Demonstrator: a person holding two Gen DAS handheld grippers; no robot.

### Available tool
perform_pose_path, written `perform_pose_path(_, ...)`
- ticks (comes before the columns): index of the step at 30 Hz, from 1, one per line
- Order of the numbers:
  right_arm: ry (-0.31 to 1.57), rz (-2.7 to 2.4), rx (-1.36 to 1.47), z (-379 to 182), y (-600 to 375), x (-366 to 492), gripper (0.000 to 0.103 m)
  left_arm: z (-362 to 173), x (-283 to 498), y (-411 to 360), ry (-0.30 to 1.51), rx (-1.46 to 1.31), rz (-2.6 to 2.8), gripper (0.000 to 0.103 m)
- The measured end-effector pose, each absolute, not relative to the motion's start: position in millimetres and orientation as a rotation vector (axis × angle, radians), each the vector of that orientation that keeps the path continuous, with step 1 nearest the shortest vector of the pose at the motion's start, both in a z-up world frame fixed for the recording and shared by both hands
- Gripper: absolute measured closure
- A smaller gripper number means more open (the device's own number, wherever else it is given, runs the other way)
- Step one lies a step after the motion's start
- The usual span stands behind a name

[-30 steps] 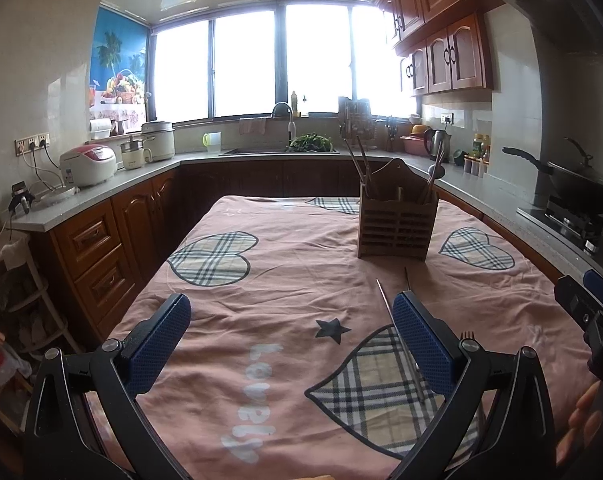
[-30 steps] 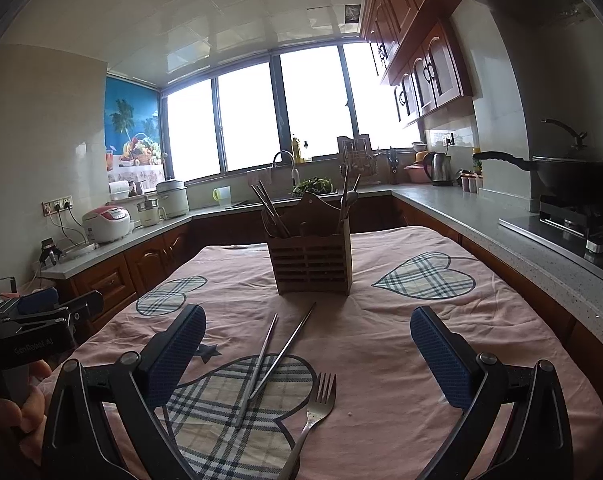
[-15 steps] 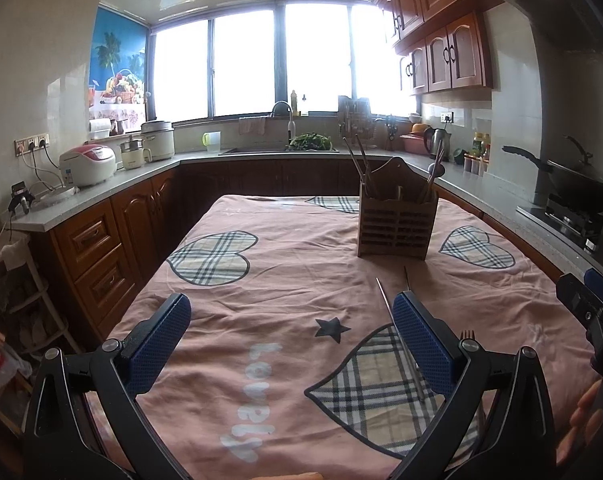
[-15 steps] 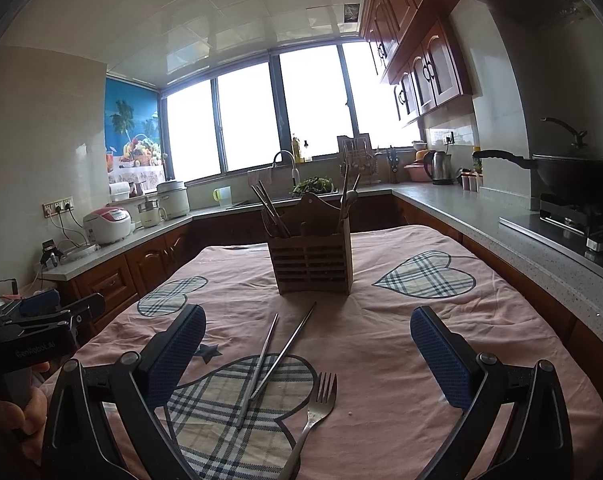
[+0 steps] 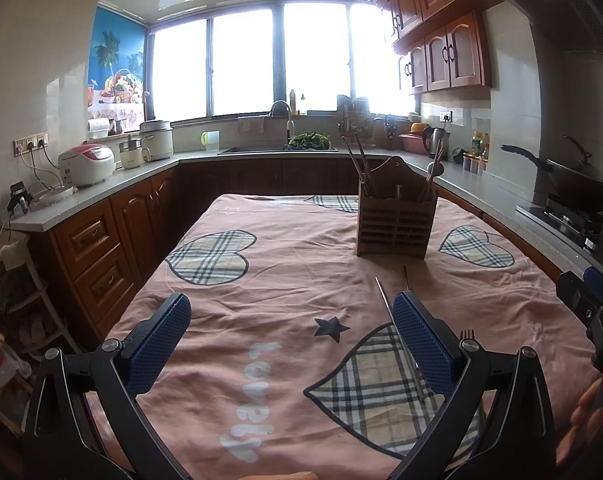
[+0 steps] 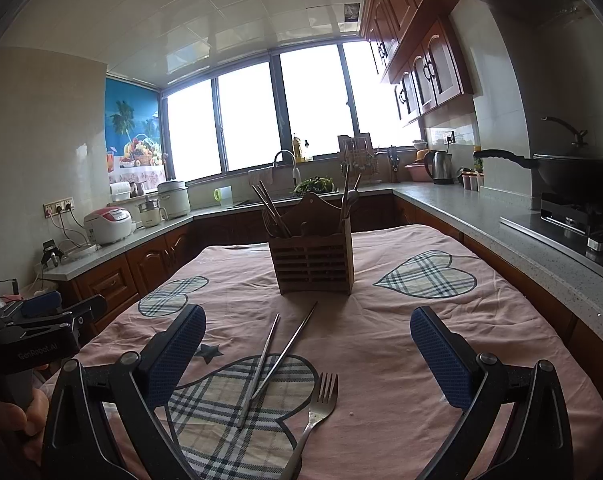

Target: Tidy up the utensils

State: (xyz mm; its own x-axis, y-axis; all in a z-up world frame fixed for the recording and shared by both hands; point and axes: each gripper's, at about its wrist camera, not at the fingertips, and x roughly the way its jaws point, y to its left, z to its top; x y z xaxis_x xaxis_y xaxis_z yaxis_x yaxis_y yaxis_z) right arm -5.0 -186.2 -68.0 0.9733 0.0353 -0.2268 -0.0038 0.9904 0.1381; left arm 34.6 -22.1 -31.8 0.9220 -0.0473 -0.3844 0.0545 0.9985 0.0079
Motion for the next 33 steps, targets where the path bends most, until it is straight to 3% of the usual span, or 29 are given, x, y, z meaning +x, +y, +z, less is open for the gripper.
perform_pose_path(33,0.227,0.024,0.141,-65.2,-181.0,-6.9,0.000,-31.2,33.7,-25.1,0.374,0.043,-0.051,0.000)
